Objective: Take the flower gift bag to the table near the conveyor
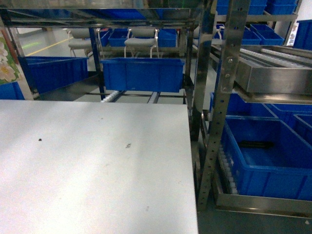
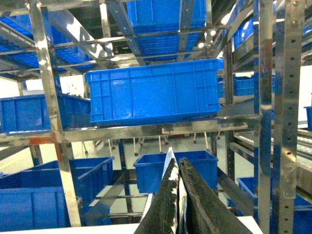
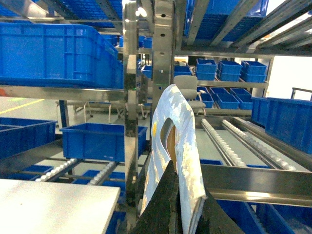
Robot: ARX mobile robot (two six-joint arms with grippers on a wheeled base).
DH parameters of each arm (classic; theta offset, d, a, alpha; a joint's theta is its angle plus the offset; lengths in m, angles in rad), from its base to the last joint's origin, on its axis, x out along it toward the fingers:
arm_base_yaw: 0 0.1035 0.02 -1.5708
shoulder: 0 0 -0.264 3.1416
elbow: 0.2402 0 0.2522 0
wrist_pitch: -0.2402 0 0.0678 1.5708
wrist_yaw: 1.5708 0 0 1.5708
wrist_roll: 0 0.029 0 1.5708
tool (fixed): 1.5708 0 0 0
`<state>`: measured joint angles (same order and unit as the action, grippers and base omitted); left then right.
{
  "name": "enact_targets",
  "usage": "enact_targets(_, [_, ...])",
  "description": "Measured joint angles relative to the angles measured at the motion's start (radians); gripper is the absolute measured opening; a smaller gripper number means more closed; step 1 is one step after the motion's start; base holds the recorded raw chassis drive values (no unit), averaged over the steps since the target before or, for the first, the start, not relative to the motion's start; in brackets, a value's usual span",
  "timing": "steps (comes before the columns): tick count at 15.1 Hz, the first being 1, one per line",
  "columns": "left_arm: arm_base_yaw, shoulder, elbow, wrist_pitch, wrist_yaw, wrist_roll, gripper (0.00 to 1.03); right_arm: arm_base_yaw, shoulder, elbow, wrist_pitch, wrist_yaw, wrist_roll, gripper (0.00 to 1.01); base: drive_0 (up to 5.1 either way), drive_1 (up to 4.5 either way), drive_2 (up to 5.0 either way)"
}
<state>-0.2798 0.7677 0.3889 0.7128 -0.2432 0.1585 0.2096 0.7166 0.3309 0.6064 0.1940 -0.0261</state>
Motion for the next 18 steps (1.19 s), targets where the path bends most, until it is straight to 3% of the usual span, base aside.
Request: enact_targets(18, [0.000, 0.001, 0.000, -0.002, 0.000, 0.000, 0.02, 0.000, 0.002, 0.000, -0.002, 0.000, 0.000, 0.02, -4.9, 2.49, 2.5])
